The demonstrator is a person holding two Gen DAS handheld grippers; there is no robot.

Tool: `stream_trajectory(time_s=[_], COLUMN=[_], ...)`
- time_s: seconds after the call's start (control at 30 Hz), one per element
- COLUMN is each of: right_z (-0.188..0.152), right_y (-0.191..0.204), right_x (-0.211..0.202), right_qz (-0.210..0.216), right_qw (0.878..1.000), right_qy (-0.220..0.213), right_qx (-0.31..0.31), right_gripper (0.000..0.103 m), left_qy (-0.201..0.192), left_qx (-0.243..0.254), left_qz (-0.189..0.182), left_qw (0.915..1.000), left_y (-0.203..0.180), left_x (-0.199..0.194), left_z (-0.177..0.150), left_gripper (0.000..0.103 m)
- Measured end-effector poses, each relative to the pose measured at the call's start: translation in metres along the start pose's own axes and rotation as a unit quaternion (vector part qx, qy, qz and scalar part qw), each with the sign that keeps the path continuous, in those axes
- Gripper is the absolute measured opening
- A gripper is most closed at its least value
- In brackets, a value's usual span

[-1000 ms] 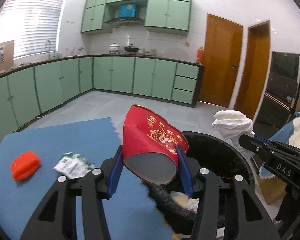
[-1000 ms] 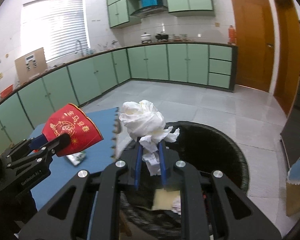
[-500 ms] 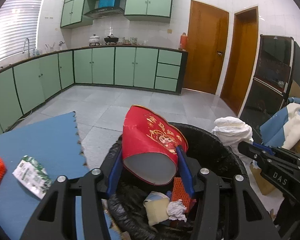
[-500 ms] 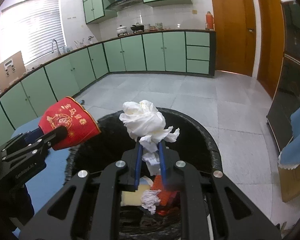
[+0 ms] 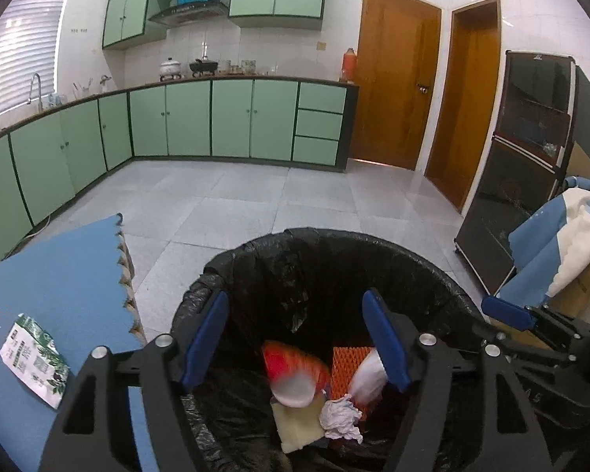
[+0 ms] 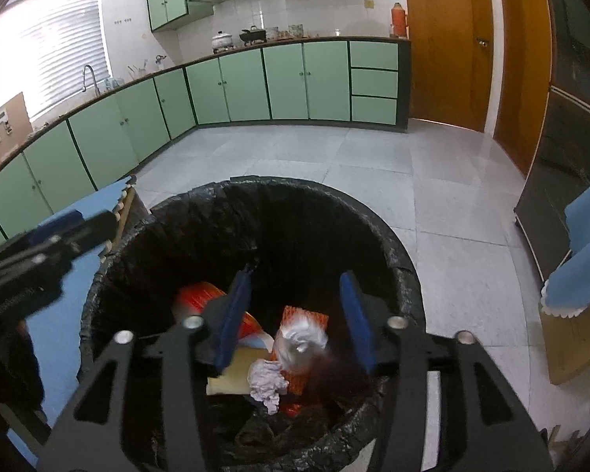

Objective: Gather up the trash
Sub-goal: 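Drop the cup from the left tool into the bin while the right drops the tissue, then move both open tools back over the remaining trash on the mat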

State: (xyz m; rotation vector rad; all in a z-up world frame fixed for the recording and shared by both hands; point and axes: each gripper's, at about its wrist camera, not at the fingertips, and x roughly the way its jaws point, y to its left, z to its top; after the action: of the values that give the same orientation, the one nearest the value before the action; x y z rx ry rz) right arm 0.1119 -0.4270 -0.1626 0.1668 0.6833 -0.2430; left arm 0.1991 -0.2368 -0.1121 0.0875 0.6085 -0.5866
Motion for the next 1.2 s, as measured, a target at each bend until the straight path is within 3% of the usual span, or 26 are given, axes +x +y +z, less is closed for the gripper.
stream_trajectory(time_s=[0.07, 0.13, 0.27, 0.6, 0.87, 1.2], right_z=[-0.002, -0.003, 0.001, 0.012, 0.014, 0.011], right_y=[0.002, 0.006, 0.023, 0.106, 0.192, 0.279], right_x=[-0.006, -0.012, -0.024, -0.06, -0.06, -0.029], right_qz=[-0.01, -0.013, -0.003, 0.071, 0.129, 0.189], right_qw=[1.0, 1.0, 1.0, 0.995, 0.987, 0.973], right_qy=[-0.008, -0.016, -0.025, -0.054, -0.051, -0.031], right_qx=[-0.001, -0.004, -0.013, -0.037, -0.081, -0.126], right_gripper=[0.082, 0.091, 0.093, 0.095, 0.095, 0.095], left_qy=[-0.006, -0.012, -0.023, -0.04, -0.044, -0.033], left_qx=[-0.004, -0.013, -0.029, -0.073, -0.108, -0.132], left_qz=[0.002, 0.008, 0.026, 0.102, 0.181, 0.25], left_qw=[1.0, 0.9998, 0.999, 0.9912, 0.9765, 0.9585], left_y=[0.004, 0.013, 0.034, 0.112, 0.186, 0.252], left_x=[-0.006, -0.016, -0.039, -0.116, -0.165, -0.185], left_z=[0.002, 0.004, 0.004, -0.021, -0.049, -0.077], left_gripper=[0.07, 0.071, 0.074, 0.077, 0.078, 0.078])
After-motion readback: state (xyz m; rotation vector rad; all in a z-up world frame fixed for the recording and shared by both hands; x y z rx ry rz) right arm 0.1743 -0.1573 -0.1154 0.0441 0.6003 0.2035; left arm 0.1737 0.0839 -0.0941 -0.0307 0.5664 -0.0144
